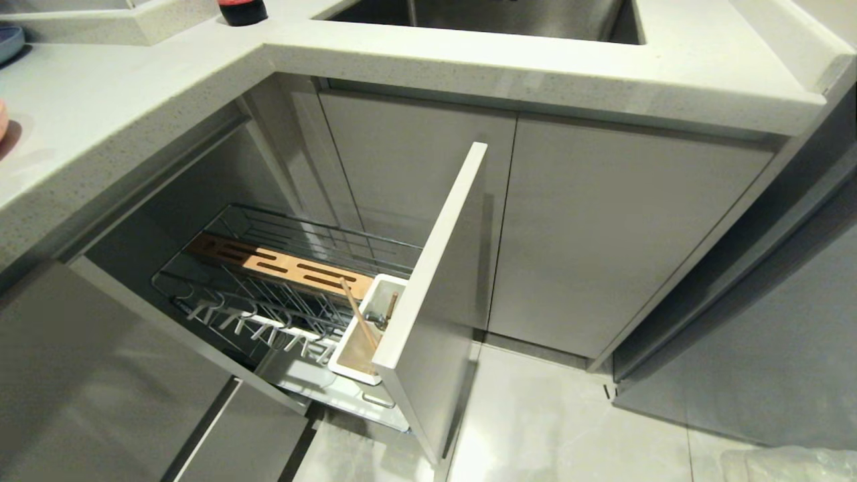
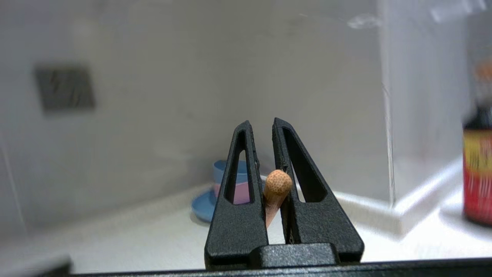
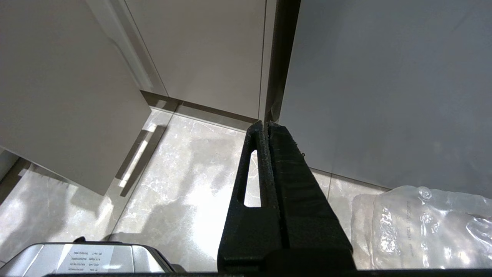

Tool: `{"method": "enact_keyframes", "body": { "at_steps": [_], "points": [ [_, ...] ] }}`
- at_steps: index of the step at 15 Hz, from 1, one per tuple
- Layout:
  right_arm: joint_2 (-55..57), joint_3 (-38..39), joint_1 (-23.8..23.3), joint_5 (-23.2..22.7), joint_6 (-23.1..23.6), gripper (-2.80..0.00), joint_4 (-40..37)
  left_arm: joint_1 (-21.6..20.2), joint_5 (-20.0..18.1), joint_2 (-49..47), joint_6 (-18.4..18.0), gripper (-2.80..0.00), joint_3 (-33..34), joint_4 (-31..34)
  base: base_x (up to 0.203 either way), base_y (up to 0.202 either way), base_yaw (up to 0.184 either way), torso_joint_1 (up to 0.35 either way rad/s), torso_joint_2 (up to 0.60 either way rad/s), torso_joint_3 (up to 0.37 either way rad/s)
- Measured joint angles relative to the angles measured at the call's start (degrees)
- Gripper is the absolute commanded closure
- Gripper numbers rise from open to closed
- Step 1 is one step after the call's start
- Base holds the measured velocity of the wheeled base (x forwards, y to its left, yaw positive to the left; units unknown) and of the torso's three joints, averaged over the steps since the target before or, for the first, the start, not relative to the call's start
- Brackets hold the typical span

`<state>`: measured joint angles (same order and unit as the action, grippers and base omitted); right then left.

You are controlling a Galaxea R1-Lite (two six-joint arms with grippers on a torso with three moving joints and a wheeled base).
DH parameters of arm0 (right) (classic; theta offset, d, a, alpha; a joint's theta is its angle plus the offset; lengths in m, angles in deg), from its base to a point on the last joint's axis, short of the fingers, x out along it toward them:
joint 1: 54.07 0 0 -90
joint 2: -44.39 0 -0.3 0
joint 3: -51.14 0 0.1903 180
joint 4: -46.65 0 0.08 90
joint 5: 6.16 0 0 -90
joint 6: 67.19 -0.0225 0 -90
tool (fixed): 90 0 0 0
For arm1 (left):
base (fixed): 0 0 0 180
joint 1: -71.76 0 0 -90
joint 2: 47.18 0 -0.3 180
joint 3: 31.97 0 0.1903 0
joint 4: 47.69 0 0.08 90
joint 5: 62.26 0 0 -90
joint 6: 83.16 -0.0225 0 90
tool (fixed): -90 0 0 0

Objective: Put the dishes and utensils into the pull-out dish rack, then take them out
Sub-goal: Take the chopsticks out of the cupboard

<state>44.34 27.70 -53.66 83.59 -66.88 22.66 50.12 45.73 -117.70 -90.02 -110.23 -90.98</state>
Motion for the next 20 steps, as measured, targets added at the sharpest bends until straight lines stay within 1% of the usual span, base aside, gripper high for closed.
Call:
{"method": "enact_keyframes", "body": {
  "at_steps": [1, 2, 3, 4, 6, 7, 8, 9, 10, 11, 15, 17, 18, 20],
  "points": [
    [0.00, 0.00, 0.00, 0.00, 0.00, 0.00, 0.00, -0.47, 1.94, 0.52, 3.98, 0.00, -0.91, 3.44, 0.000, 0.000, 0.000, 0.000, 0.00, 0.000],
    [0.00, 0.00, 0.00, 0.00, 0.00, 0.00, 0.02, -1.09, 3.52, 1.17, 8.45, 0.00, -2.08, 8.27, 0.000, 0.000, 0.000, 0.000, 0.00, 0.000],
    [0.00, 0.00, 0.00, 0.01, 0.02, 0.00, 0.00, -1.71, 4.22, 1.81, 12.29, 0.00, -3.32, 13.22, 0.000, 0.000, 0.000, 0.000, 0.00, 0.000],
    [0.00, 0.00, 0.00, 0.00, 0.01, 0.00, 0.01, -2.62, 4.49, 2.53, 16.63, 0.00, -4.99, 19.47, 0.000, 0.000, 0.000, 0.000, 0.00, 0.000],
    [0.00, 0.00, 0.00, 0.00, 0.02, 0.00, 0.02, -5.41, 4.25, 4.06, 26.89, 0.00, -9.27, 33.22, 0.000, 0.000, 0.000, 0.000, 0.00, 0.000],
    [0.00, 0.00, 0.00, 0.00, 0.02, 0.00, 0.00, -7.12, 3.44, 4.85, 31.82, 0.00, -11.18, 39.51, 0.000, 0.000, 0.000, 0.000, 0.00, 0.000],
    [0.00, 0.00, 0.00, 0.01, 0.02, 0.00, 0.00, -8.91, 2.03, 5.72, 36.26, 0.00, -12.68, 44.76, 0.000, 0.000, 0.000, 0.000, 0.00, 0.000],
    [0.00, -0.02, 0.00, 0.00, 0.02, 0.00, 0.01, -10.39, 0.98, 6.56, 39.79, 0.00, -13.56, 48.28, 0.000, 0.000, 0.000, 0.000, 0.00, 0.000],
    [0.00, 0.00, 0.00, 0.00, 0.02, 0.00, 0.02, -11.59, 0.66, 7.28, 42.35, 0.00, -13.92, 49.57, 0.000, 0.000, 0.000, 0.000, 0.00, 0.000],
    [0.00, -0.01, 0.00, 0.02, 0.02, 0.00, 0.00, -12.35, 0.59, 7.74, 43.81, 0.00, -14.03, 49.63, 0.000, 0.000, 0.000, 0.000, 0.00, 0.000],
    [0.00, -0.02, 0.00, 0.00, 0.00, 0.00, 0.00, -15.02, 0.61, 8.65, 47.05, 0.00, -13.22, 47.53, 0.000, 0.000, 0.000, 0.000, 0.00, 0.000],
    [0.00, -0.02, 0.00, 0.00, 0.02, 0.00, 0.00, -15.72, 0.19, 8.46, 48.55, 0.00, -13.18, 47.83, 0.000, 0.000, 0.000, 0.000, 0.00, 0.000],
    [0.00, -0.02, 0.00, 0.00, 0.02, 0.00, 0.00, -16.22, -0.88, 8.06, 49.45, 0.00, -13.49, 48.11, 0.000, 0.000, 0.000, 0.000, 0.00, 0.000],
    [0.00, -0.02, 0.00, 0.00, 0.02, 0.00, 0.02, -17.28, -5.28, 7.44, 52.06, 0.00, -13.97, 50.66, 0.000, 0.000, 0.000, 0.000, 0.00, 0.000]
  ]
}}
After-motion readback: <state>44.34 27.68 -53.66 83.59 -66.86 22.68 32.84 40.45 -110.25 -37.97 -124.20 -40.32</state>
